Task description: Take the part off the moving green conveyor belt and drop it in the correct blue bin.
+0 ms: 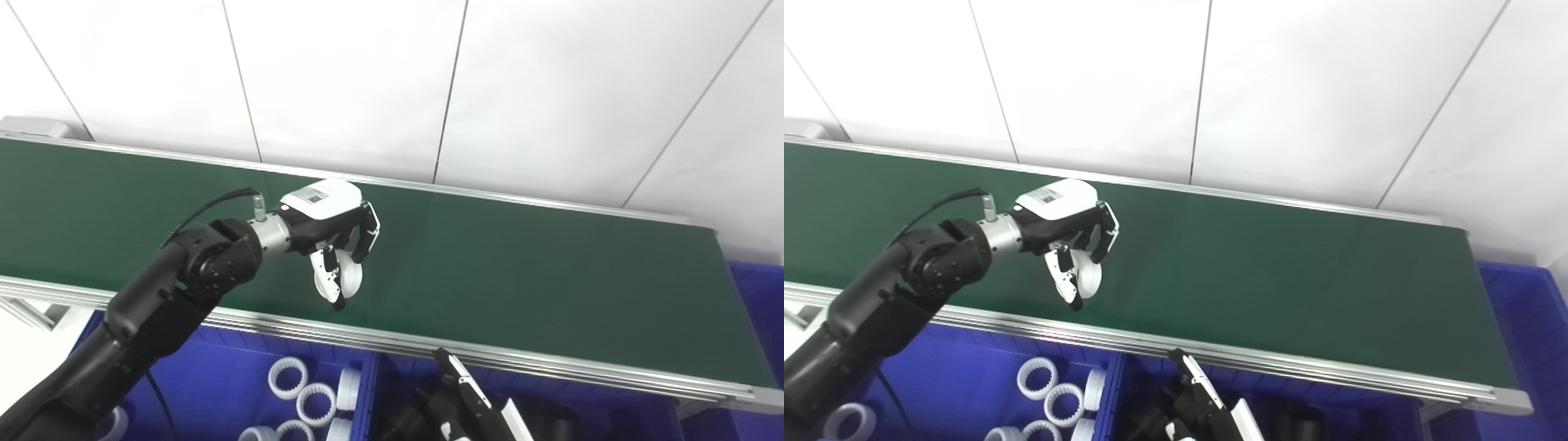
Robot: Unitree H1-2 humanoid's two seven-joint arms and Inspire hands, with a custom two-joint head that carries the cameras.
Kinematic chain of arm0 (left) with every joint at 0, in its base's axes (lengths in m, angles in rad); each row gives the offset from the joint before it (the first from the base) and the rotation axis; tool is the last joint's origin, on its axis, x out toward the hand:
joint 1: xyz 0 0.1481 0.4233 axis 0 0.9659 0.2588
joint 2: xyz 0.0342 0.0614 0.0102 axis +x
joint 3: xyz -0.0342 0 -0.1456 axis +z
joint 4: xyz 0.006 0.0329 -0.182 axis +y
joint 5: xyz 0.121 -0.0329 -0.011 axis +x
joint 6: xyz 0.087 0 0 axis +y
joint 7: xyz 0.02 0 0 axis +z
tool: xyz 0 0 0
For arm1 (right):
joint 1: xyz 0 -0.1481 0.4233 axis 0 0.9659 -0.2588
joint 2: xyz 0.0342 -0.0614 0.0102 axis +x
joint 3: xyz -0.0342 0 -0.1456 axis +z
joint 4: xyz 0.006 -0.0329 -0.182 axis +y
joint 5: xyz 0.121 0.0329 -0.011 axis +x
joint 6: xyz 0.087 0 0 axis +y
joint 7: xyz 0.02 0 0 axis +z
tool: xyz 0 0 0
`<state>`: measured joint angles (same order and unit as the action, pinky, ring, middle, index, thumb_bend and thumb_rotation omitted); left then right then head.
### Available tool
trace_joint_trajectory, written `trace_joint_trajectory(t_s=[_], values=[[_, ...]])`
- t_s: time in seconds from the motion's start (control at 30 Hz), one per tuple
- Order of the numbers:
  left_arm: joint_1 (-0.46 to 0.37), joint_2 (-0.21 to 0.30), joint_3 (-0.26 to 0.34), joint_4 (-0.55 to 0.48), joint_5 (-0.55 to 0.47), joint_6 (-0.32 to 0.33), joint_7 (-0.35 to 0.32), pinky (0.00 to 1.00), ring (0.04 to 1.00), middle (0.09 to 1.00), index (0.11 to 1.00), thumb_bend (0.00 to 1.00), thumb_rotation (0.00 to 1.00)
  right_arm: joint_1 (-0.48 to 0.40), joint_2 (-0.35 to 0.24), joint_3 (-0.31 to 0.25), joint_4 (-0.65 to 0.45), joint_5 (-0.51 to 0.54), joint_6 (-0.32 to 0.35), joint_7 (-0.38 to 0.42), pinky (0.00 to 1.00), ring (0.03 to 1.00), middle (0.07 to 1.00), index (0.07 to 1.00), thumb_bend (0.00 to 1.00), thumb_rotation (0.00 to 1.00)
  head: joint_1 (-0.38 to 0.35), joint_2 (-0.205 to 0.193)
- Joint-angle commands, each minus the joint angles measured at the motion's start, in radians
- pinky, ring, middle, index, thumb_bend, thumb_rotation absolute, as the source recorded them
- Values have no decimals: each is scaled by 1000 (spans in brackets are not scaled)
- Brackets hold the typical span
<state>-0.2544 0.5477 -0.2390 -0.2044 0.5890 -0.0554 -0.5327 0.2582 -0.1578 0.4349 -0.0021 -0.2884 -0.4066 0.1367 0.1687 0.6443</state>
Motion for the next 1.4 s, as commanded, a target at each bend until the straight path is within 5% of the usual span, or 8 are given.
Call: trace_joint_trajectory(t_s=[0.0, 0.3, 0.43, 0.5, 0.57, 1.03, 1.23, 1.37], values=[[21, 34, 23, -44, -38, -9, 6, 193, 247, 474, 257, 541, 0, -3, 4, -4, -43, 16, -37, 4, 889, 946, 974, 953, 388, 951, 1, 9], [153, 26, 48, -109, -85, -2, 7, 204, 259, 473, 267, 539, 0, -6, 2, -11, -56, 20, -25, 19, 901, 951, 977, 957, 398, 974, 10, 27], [289, 22, 82, -162, -129, 30, 7, 196, 244, 473, 270, 536, 0, -2, 9, -19, -102, 32, 13, 32, 897, 947, 972, 953, 384, 949, 7, 126], [304, 17, 87, -172, -133, 72, -8, 193, 243, 473, 274, 536, 0, -10, 10, -25, -144, 33, 54, 46, 898, 948, 972, 955, 382, 955, -21, 261], [311, 14, 86, -156, -137, 89, -11, 189, 243, 473, 279, 536, 0, -23, 15, -30, -185, 14, 106, 55, 878, 937, 966, 952, 410, 987, -56, 278], [327, -22, 12, 36, -84, 14, 71, 257, 445, 482, 289, 503, 0, -59, 33, -36, -216, 13, 173, 70, 887, 939, 964, 951, 380, 963, -116, 275], [330, -25, 5, 35, -71, 44, 71, 367, 458, 496, 491, 505, 0, -56, 31, -42, -224, 7, 168, 69, 887, 938, 962, 950, 384, 973, -114, 274], [337, -24, 12, 30, -86, 36, 74, 494, 598, 712, 649, 671, 0, -52, 35, -44, -222, 16, 170, 70, 883, 937, 961, 948, 392, 965, -117, 275]])
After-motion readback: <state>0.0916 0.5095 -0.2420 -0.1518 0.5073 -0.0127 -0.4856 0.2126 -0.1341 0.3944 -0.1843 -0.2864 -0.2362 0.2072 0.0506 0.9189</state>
